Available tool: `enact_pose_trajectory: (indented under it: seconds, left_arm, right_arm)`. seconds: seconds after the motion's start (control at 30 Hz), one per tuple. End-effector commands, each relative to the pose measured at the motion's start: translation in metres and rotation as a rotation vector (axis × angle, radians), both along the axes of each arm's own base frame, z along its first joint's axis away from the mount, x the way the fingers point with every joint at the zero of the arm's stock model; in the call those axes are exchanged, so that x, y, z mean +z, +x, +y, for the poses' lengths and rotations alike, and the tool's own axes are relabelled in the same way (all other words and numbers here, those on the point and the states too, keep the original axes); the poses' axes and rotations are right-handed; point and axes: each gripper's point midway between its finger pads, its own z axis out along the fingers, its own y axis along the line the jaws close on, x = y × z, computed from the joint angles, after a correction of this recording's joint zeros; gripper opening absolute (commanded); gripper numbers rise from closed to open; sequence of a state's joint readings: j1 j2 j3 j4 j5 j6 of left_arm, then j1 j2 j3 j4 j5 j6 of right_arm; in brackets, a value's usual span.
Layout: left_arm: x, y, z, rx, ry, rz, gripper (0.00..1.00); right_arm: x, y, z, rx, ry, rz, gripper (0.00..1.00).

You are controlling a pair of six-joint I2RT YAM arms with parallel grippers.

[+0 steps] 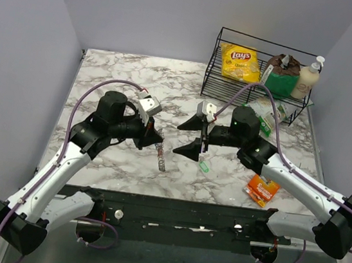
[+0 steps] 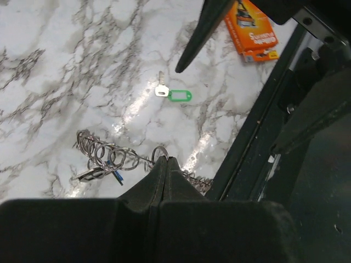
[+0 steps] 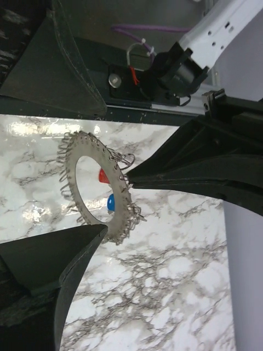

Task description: Put the keys on the keyring

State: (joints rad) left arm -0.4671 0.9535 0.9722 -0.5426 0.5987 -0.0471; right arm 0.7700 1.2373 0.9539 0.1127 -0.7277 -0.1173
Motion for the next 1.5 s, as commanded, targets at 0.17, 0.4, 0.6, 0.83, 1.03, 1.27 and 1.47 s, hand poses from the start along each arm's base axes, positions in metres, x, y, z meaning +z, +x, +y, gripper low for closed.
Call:
enact_pose_trajectory:
  seconds: [0.17,0.4,0.6,0.83,1.03,1.27,1.47]
  left_arm:
    - [0.048,-0.058,-0.017,-0.337,-0.161,-0.116,0.00]
    - [0.053,-0.070,-0.024,-0.434,-0.212,-0.066,0.00]
    - [0.062,-0.074,-0.027,-0.467,-0.250,-0.090,0.00]
    - [0.067,-0.075,-0.028,-0.466,-0.277,-0.071,0.00]
    - [0.064,-0.076,-0.029,-0.470,-0.277,-0.062,0.00]
    - [0.062,-0.078,-0.028,-0.480,-0.276,-0.057,0.00]
    - [0.060,-0.079,-0.027,-0.478,-0.264,-0.055,0.00]
  right_arm:
    - [0.047,-0.053,-0.010,0.267,0.106,-0.078,0.86]
    - [0.049,-0.057,-0.007,0.315,0.105,-0.053,0.81]
    - [0.035,-0.050,0.002,0.330,0.085,-0.012,0.78]
    - [0.021,-0.042,0.012,0.332,0.073,0.041,0.67]
    - [0.022,-0.041,0.012,0.324,0.072,0.046,0.51]
    - [0.020,-0.040,0.012,0.310,0.070,0.051,0.32]
    - [0.018,-0.039,0.012,0.296,0.064,0.055,0.27]
